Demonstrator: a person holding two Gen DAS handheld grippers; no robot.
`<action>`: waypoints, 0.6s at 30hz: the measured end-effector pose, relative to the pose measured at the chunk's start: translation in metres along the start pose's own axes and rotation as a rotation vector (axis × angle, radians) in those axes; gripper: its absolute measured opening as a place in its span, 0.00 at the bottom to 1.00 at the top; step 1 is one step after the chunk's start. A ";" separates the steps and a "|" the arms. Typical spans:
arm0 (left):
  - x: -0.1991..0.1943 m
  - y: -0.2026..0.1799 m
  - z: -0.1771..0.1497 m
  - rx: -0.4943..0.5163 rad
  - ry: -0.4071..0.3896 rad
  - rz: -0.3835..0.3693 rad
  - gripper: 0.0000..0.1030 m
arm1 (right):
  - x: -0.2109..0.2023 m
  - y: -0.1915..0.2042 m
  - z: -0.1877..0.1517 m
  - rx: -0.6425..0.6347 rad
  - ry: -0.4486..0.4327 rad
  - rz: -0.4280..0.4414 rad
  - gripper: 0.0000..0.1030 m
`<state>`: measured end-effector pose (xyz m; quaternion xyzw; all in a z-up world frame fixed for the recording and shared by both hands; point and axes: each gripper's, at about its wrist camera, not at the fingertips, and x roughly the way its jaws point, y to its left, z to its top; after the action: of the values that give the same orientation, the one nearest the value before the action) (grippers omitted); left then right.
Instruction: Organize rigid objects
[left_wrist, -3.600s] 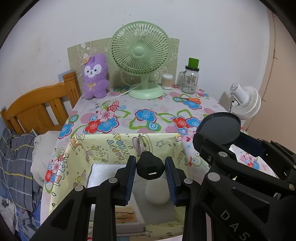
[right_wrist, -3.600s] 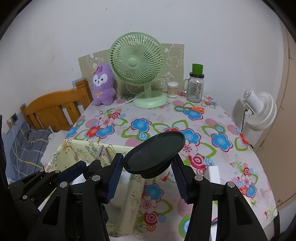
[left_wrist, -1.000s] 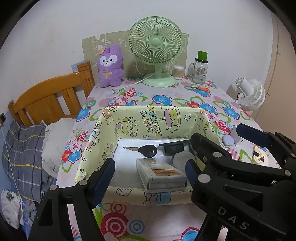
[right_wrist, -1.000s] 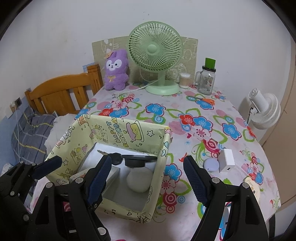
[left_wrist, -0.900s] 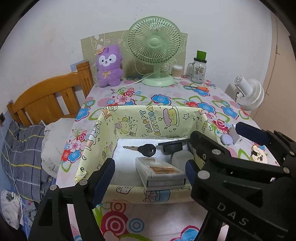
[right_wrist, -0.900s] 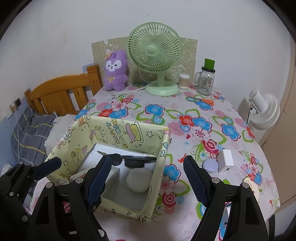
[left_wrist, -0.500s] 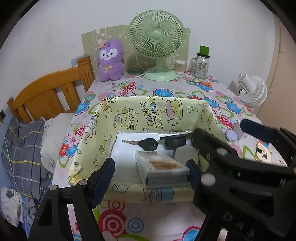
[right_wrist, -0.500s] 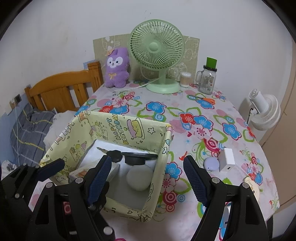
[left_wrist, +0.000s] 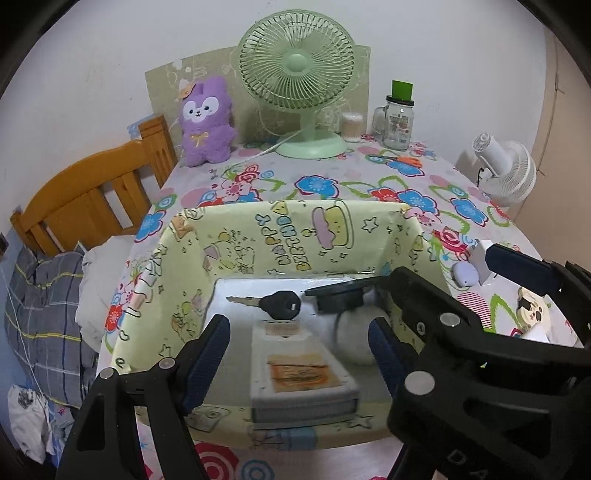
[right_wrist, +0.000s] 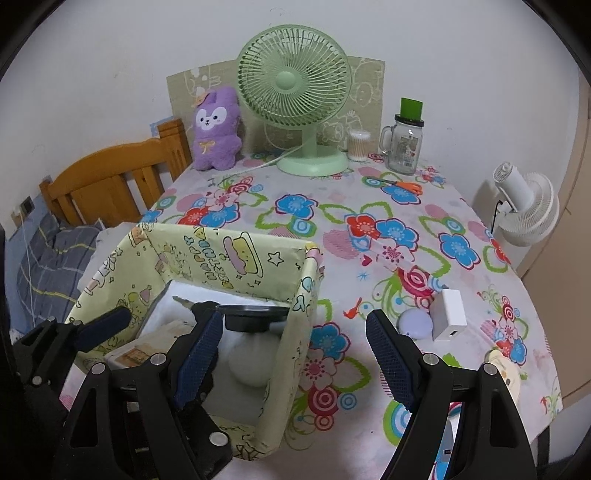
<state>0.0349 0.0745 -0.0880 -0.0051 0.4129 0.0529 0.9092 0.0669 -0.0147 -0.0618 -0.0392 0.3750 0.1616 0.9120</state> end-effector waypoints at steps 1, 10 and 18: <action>0.001 -0.001 0.000 -0.006 0.008 -0.006 0.76 | -0.001 -0.001 0.000 -0.001 -0.003 -0.001 0.80; 0.005 -0.005 -0.005 -0.051 0.005 0.062 0.46 | -0.006 -0.014 -0.005 0.008 -0.005 0.015 0.80; 0.017 0.005 0.003 -0.090 -0.013 0.063 0.43 | 0.002 -0.010 -0.003 -0.004 0.000 0.029 0.80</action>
<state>0.0474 0.0811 -0.0986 -0.0328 0.4040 0.1002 0.9087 0.0690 -0.0247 -0.0659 -0.0357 0.3754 0.1758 0.9094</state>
